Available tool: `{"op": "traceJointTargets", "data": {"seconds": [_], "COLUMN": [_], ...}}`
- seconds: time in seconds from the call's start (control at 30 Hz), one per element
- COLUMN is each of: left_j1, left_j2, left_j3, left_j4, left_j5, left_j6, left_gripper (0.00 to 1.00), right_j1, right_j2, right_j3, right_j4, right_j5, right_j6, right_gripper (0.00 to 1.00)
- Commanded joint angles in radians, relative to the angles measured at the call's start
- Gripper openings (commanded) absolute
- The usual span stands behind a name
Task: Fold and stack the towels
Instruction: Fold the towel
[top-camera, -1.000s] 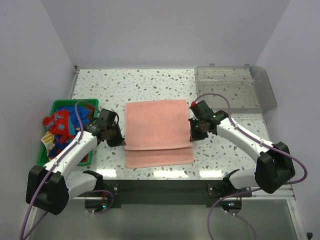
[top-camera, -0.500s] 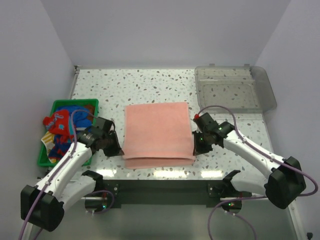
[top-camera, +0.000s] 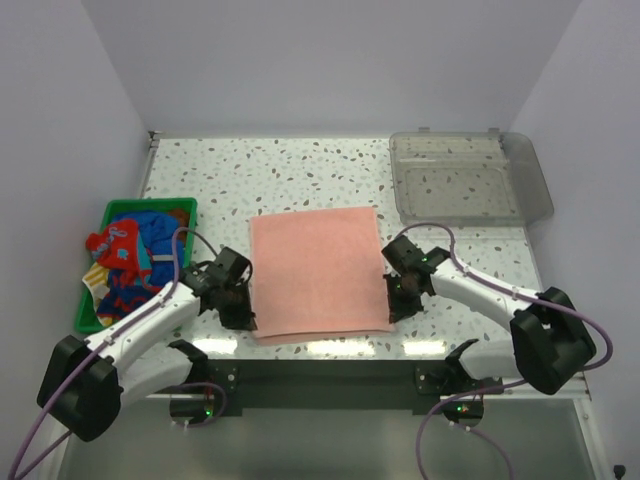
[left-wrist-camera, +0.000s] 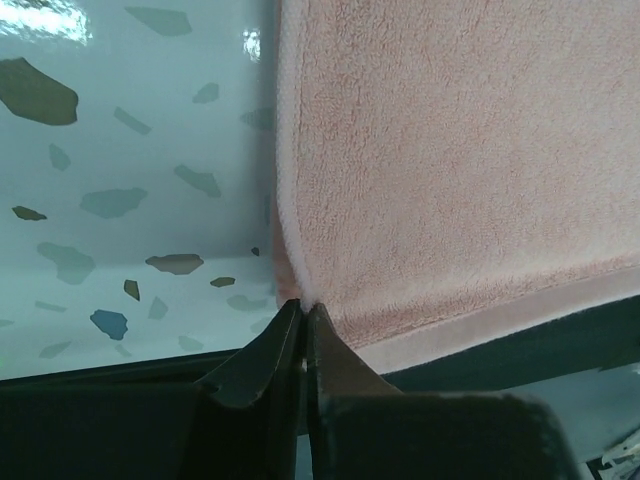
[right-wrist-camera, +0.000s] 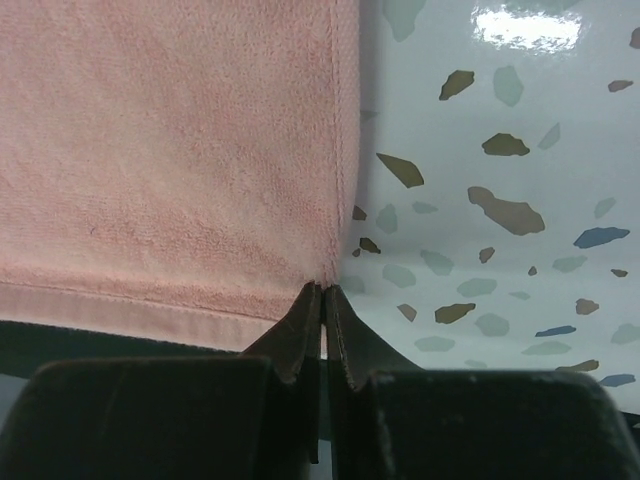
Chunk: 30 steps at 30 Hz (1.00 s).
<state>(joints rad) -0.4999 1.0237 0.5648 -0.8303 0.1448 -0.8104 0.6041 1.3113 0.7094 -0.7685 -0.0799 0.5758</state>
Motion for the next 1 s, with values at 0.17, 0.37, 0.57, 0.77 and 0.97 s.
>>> {"op": "traceJointTargets", "data": {"seconds": [0.17,0.37,0.57,0.77,0.97], "left_j1": [-0.043,-0.046,-0.046,-0.054,-0.069], "left_j2": [-0.028,-0.114,-0.090,0.042,0.067], "left_j3": [0.032,0.107,0.236,0.181,0.031], "left_j4": [-0.079,-0.153,-0.119,0.046,0.123], "left_j5": [-0.122,-0.142,-0.165,-0.078,-0.045], "left_j6": [-0.065,-0.095,-0.082,-0.081,-0.107], "left_gripper": [0.43,0.66,0.67,0.42,0.32], "right_j1": [0.000,0.000,0.000,0.000,0.000], "right_j2": [-0.009,-0.099,-0.127,-0.023,0.043], "right_j3": [-0.002,0.071,0.180,0.182,0.089], "right_j4": [-0.049,-0.124,-0.069,0.072,0.149], "right_j5": [0.074,0.126,0.131,0.083,0.066], "right_j6": [0.001,-0.005,-0.043,-0.037,-0.010], "right_gripper": [0.31,0.45,0.46,0.40,0.37]}}
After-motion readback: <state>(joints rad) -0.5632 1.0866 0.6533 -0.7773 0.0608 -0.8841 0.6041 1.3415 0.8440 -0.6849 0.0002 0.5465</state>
